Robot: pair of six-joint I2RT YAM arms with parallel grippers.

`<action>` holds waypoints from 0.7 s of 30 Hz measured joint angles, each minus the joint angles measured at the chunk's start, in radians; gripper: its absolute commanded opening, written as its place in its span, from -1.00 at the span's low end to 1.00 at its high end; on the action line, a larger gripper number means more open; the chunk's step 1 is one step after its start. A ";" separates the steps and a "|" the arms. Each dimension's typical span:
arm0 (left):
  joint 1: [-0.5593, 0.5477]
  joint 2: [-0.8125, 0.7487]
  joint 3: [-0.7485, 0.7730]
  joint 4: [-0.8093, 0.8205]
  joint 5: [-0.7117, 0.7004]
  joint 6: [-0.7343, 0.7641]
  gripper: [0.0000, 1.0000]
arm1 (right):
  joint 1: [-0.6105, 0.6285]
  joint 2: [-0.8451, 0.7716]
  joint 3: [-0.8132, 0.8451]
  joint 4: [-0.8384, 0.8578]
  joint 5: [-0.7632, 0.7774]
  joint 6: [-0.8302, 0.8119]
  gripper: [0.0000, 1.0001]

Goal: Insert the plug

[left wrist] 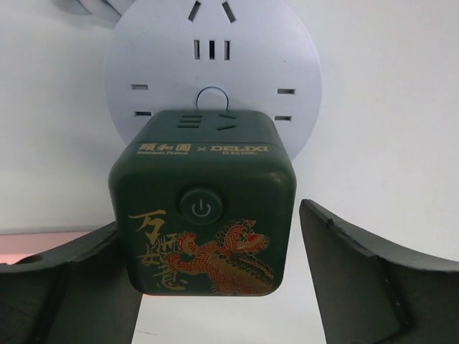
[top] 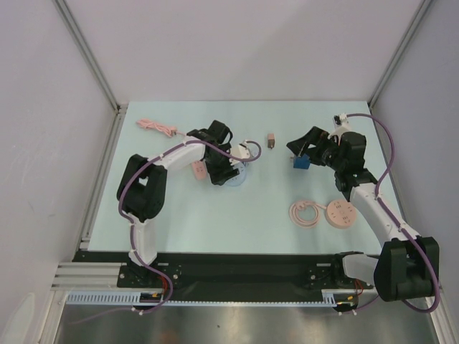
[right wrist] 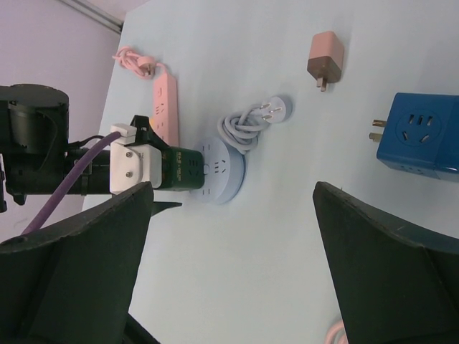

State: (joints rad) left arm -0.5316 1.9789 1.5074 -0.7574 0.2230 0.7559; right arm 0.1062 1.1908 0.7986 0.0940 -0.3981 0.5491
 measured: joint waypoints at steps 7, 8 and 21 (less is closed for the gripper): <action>0.000 -0.001 0.000 -0.004 -0.026 -0.007 0.69 | 0.000 -0.011 0.000 -0.021 0.001 -0.008 0.99; 0.000 -0.002 -0.002 -0.003 -0.031 -0.008 0.69 | 0.000 -0.014 0.000 -0.024 0.001 -0.009 1.00; 0.018 -0.232 -0.249 0.049 -0.098 -0.093 0.54 | -0.001 -0.061 0.016 -0.063 0.014 -0.029 0.99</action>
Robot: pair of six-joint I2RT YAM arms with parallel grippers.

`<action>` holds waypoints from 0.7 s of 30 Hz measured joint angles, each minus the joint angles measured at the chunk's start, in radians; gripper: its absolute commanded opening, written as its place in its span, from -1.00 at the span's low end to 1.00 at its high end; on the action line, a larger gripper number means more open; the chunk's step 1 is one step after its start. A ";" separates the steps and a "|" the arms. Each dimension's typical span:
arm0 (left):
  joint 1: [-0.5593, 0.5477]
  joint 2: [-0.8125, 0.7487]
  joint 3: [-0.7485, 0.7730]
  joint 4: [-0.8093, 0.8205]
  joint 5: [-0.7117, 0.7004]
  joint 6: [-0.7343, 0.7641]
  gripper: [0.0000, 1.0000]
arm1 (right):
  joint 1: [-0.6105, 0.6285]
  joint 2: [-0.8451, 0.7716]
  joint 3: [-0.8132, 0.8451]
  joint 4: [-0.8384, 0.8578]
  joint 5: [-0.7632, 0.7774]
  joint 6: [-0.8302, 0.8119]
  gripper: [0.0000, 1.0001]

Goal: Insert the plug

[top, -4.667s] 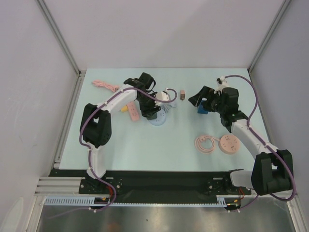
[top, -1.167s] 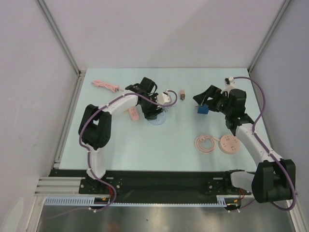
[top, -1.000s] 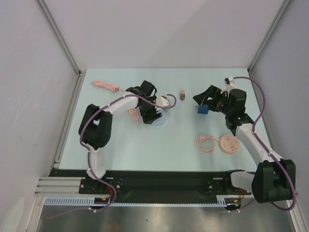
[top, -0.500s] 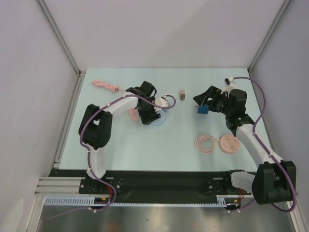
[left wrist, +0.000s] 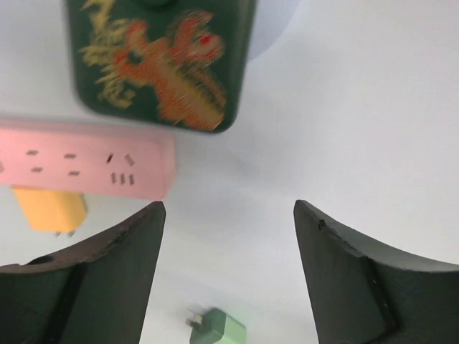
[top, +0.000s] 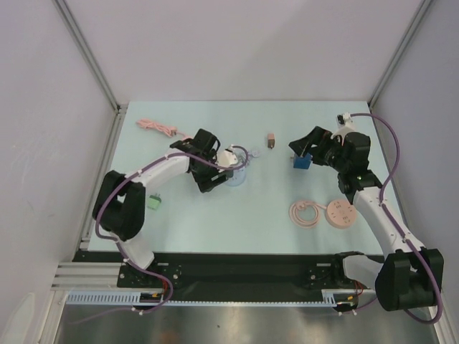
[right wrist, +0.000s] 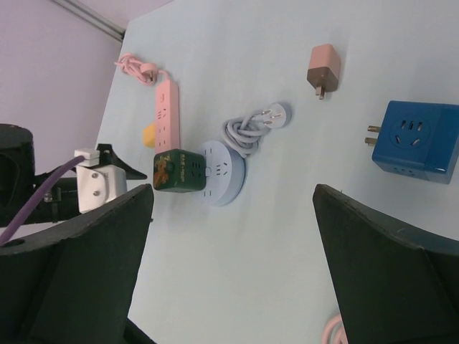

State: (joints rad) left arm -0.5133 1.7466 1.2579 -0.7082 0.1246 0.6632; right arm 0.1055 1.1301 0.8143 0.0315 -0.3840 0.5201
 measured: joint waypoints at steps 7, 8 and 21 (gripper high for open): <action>0.029 -0.073 0.074 -0.021 -0.044 -0.130 -0.99 | -0.001 -0.019 0.000 0.000 0.001 0.000 0.99; 0.032 -0.073 0.111 -0.020 -0.039 -0.161 -1.00 | -0.001 -0.021 0.000 0.000 0.001 0.000 0.99; -0.011 -0.005 0.193 0.053 0.060 -0.322 -0.99 | -0.002 -0.023 0.000 0.000 0.000 0.000 1.00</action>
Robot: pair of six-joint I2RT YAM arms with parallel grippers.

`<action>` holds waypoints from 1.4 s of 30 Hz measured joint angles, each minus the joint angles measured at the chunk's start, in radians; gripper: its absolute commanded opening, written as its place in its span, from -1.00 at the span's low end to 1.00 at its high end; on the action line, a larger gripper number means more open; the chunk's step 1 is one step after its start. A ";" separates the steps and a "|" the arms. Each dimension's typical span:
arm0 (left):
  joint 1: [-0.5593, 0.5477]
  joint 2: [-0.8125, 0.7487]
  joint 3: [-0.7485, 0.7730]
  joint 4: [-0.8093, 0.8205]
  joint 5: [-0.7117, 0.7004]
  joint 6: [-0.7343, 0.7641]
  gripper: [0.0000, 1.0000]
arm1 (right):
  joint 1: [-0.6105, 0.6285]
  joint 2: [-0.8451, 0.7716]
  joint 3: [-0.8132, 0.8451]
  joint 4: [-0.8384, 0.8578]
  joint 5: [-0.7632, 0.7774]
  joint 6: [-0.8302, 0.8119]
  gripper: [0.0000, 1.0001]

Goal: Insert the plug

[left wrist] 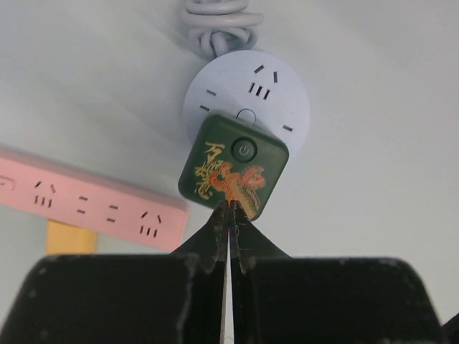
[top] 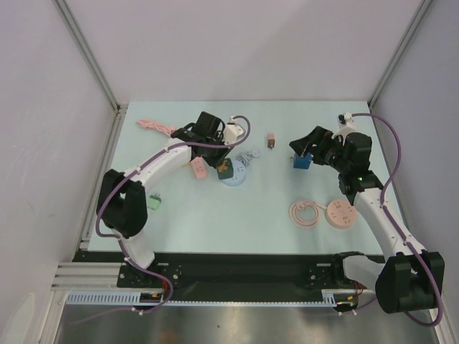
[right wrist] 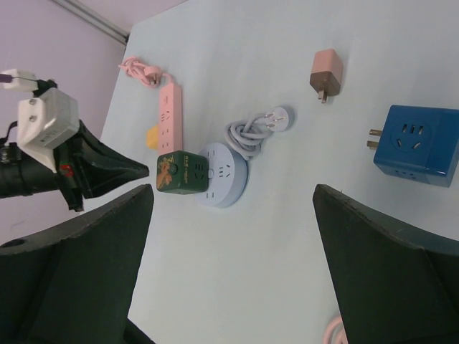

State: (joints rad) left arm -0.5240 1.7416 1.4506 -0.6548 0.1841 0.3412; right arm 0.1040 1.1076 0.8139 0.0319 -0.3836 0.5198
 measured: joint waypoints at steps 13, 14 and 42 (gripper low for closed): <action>-0.014 0.050 -0.044 0.087 0.002 -0.046 -0.99 | 0.000 -0.001 0.000 0.002 -0.006 0.000 0.99; -0.014 0.049 -0.044 0.087 -0.006 -0.050 -0.90 | 0.000 -0.001 0.000 0.002 -0.006 0.000 0.99; 0.238 -0.337 -0.480 -0.026 -0.607 -0.472 0.73 | -0.002 -0.053 0.005 -0.078 -0.048 -0.004 0.99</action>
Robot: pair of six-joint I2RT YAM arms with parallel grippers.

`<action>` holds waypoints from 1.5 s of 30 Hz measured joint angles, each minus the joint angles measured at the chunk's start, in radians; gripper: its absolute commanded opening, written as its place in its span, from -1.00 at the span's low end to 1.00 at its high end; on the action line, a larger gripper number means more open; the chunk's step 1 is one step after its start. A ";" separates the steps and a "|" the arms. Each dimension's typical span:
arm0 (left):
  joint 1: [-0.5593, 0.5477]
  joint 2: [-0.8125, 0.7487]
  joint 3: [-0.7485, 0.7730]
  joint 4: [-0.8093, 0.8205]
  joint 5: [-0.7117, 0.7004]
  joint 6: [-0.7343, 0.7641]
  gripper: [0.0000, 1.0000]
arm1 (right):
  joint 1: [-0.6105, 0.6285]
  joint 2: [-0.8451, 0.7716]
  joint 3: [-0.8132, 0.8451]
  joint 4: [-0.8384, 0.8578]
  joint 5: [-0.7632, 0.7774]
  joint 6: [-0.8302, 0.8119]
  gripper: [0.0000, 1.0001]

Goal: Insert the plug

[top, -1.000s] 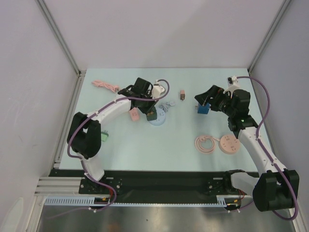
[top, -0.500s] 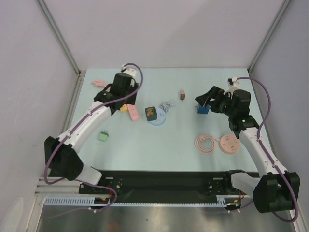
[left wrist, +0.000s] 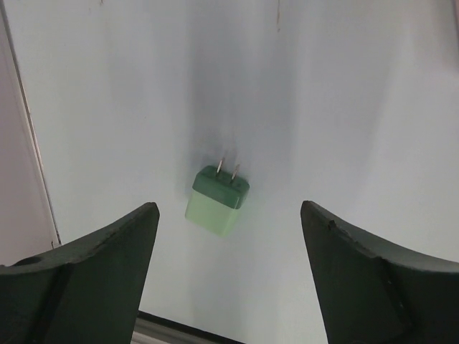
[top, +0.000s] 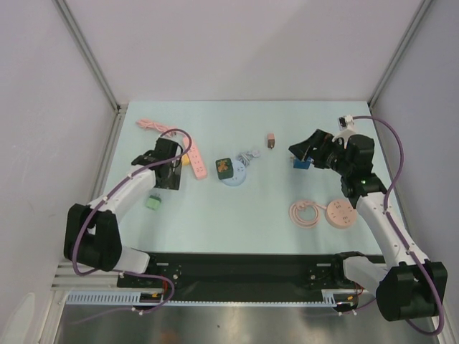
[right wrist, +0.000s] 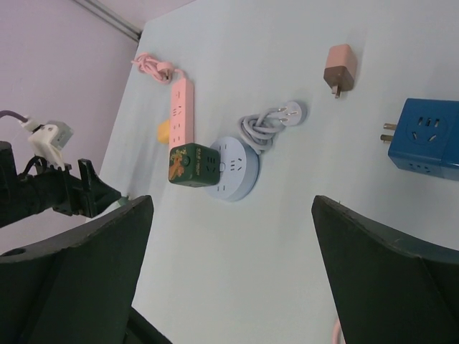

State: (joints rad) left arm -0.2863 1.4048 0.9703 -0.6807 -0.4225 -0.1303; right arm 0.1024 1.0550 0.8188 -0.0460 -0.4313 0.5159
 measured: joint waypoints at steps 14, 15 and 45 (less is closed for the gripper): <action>0.173 0.089 -0.035 -0.023 0.183 0.060 0.66 | 0.000 -0.038 -0.017 0.006 -0.032 0.007 1.00; 0.179 0.109 -0.034 -0.027 0.195 0.063 0.65 | 0.000 -0.039 -0.017 0.006 -0.032 0.007 0.99; 0.198 0.165 0.029 -0.064 0.441 0.035 -0.99 | 0.000 -0.070 -0.060 0.074 -0.067 0.008 0.86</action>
State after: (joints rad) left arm -0.0883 1.5700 0.9997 -0.7444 0.0185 -0.0948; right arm 0.1028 0.9852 0.7589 0.0284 -0.4980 0.5236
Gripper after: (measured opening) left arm 0.455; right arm 0.952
